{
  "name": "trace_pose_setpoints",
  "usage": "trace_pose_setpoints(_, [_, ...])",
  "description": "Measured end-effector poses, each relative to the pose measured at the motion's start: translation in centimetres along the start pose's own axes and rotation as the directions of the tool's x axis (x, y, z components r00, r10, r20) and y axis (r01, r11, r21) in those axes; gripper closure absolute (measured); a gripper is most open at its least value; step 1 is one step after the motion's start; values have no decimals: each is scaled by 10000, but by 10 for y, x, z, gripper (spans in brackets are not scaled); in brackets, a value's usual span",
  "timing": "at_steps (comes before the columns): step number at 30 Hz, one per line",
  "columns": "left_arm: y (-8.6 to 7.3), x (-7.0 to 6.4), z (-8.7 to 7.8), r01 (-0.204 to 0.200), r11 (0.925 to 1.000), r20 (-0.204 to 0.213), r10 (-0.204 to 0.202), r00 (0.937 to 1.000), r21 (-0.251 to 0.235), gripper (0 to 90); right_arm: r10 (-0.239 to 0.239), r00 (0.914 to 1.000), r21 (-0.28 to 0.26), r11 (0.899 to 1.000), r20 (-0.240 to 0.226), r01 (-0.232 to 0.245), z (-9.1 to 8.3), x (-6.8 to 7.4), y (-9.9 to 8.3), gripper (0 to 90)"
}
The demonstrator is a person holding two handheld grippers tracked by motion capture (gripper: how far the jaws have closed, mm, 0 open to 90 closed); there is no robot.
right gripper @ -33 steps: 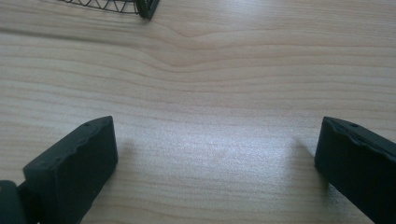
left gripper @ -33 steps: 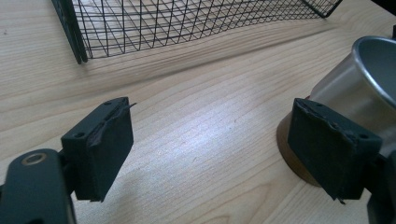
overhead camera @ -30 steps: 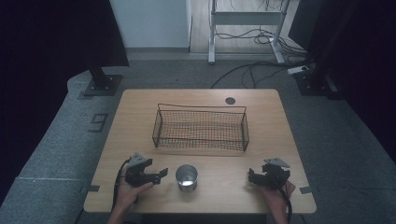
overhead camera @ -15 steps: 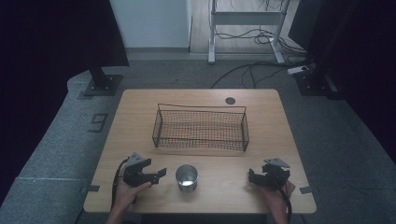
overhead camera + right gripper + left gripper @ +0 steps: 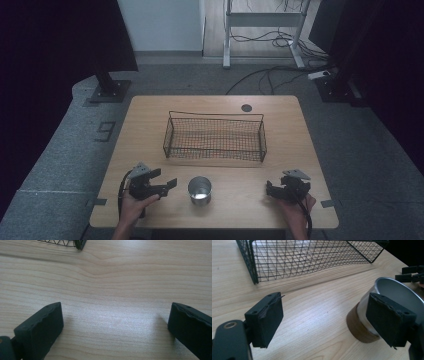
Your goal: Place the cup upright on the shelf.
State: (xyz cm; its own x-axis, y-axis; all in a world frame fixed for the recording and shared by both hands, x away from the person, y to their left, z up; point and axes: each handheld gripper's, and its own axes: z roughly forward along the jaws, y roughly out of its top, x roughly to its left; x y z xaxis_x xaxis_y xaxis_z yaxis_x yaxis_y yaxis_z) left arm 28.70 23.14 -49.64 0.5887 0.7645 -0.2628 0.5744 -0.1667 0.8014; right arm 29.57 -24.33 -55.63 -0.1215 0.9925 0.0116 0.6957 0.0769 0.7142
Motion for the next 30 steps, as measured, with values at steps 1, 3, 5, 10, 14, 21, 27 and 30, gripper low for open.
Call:
trace_pose_setpoints(1, [0, 0, 0, 0, 10000, 0, 0, 10000, 0, 148, 0, 10000, 0, 10000, 0, 0, 0, 0, 0, 1])
trace_pose_setpoints(3, [2, -4, -2, -113, 9999, 81, 113, 9999, -79, 147, 17, 10000, -9, 10000, 20, -17, 0, 0, 0, 1])
trace_pose_setpoints(5, [3, -6, -4, -163, 9998, 113, 164, 9998, -144, 148, 21, 10000, -10, 10000, 22, -21, 0, 0, 0, 1])
trace_pose_setpoints(10, [6, -13, -7, -302, 9993, 214, 307, 9993, -225, 147, 23, 10000, -8, 10000, 20, -23, 0, 0, 0, 1])
trace_pose_setpoints(14, [8, -17, -8, -384, 9990, 337, 392, 9987, -233, 146, 17, 10000, -10, 10000, 17, -17, 0, 0, 0, 1])
trace_pose_setpoints(21, [12, -24, -12, -444, 9982, 416, 461, 9981, -415, 147, 15, 10000, -8, 10000, 16, -15, 0, 0, 0, 1])
trace_pose_setpoints(27, [14, -30, -12, -582, 9975, 537, 603, 9967, -391, 145, 19, 10000, -9, 10000, 14, -19, 0, 0, 0, 1])
trace_pose_setpoints(30, [15, -36, -11, -705, 9969, 716, 727, 9948, -336, 146, 16, 10000, -9, 10000, 16, -16, 0, 0, 0, 1])
